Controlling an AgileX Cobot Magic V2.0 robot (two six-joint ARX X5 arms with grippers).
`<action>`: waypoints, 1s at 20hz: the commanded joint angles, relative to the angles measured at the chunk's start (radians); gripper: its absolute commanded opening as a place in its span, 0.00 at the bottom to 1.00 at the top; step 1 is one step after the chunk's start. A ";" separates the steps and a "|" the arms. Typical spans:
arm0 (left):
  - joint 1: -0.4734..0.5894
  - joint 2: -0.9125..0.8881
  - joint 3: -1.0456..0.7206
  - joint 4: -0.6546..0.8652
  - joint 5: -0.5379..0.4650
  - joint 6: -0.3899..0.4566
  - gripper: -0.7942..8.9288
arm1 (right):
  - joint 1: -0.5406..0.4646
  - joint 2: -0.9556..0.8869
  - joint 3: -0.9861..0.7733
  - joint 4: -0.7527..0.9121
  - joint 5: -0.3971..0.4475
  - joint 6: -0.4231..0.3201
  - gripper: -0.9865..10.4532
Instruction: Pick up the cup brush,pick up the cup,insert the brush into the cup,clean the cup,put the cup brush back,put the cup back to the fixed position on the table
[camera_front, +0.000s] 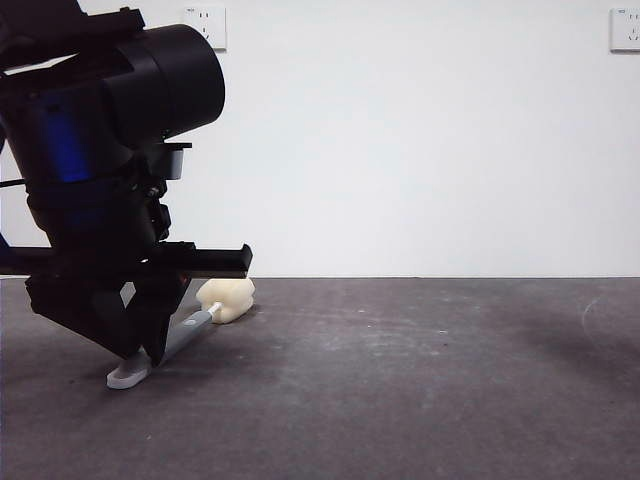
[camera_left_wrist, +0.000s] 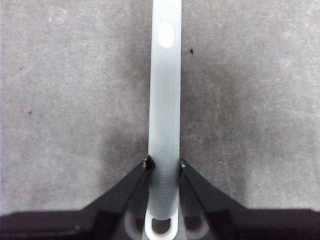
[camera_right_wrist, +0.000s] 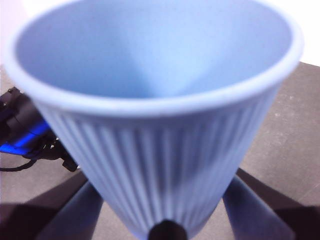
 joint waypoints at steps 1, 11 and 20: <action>0.002 0.037 -0.019 -0.025 0.056 0.013 0.37 | 0.002 -0.002 0.001 0.005 0.001 0.014 0.07; 0.005 -0.095 -0.019 -0.062 0.105 0.048 0.54 | 0.002 0.110 0.001 0.088 0.001 0.000 0.07; 0.000 -0.581 -0.019 -0.251 0.103 0.145 0.54 | -0.071 0.428 -0.233 0.632 0.001 -0.082 0.07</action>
